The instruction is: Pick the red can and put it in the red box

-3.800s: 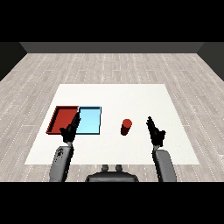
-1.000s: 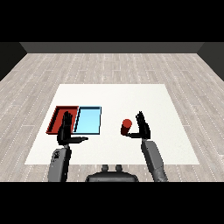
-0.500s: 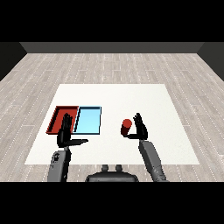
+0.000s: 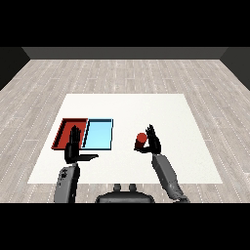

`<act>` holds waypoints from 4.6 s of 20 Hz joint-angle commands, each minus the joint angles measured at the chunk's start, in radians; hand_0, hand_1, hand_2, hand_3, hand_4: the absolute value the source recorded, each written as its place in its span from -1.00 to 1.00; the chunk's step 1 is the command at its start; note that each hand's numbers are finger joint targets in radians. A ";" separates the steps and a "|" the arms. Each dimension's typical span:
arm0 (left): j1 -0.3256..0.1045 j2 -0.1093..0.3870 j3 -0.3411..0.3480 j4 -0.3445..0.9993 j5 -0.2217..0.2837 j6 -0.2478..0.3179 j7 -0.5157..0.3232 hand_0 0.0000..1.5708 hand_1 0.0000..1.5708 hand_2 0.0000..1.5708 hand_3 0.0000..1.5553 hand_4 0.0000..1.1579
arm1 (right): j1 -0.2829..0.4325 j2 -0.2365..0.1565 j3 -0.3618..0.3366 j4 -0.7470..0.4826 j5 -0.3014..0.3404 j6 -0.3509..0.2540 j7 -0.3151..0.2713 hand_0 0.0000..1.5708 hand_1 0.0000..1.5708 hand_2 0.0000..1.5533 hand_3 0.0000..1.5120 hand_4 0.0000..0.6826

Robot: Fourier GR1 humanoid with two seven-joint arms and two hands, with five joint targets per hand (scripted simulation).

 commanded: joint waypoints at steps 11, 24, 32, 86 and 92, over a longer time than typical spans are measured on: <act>-0.028 -0.030 -0.021 0.011 -0.024 0.043 0.015 -1.00 -1.00 -1.00 -1.00 -1.00 | -0.073 0.000 0.060 0.094 -0.036 -0.071 -0.018 -1.00 -1.00 -1.00 -1.00 -1.00; -0.045 0.055 0.054 -0.033 0.058 -0.029 0.102 -1.00 -1.00 -1.00 -1.00 -1.00 | -0.133 0.000 -0.007 0.165 -0.027 -0.029 -0.018 -1.00 -1.00 -1.00 -1.00 -1.00; 0.002 0.021 0.042 0.017 0.022 -0.010 -0.026 -1.00 -1.00 -1.00 -1.00 -1.00 | -0.252 0.001 0.044 0.329 -0.092 -0.059 -0.095 -1.00 -1.00 -1.00 -1.00 -1.00; -0.235 -0.042 -0.479 0.154 0.021 0.274 0.148 -1.00 -1.00 -1.00 -1.00 -1.00 | -0.176 0.001 0.162 -0.209 0.086 -0.263 0.131 0.76 0.76 0.80 0.84 0.84; -0.255 -0.042 -0.468 0.106 -0.002 0.259 0.194 -1.00 -1.00 -1.00 -1.00 -1.00 | -0.157 -0.008 0.198 -0.248 0.059 -0.232 0.121 0.78 0.78 0.82 0.85 0.80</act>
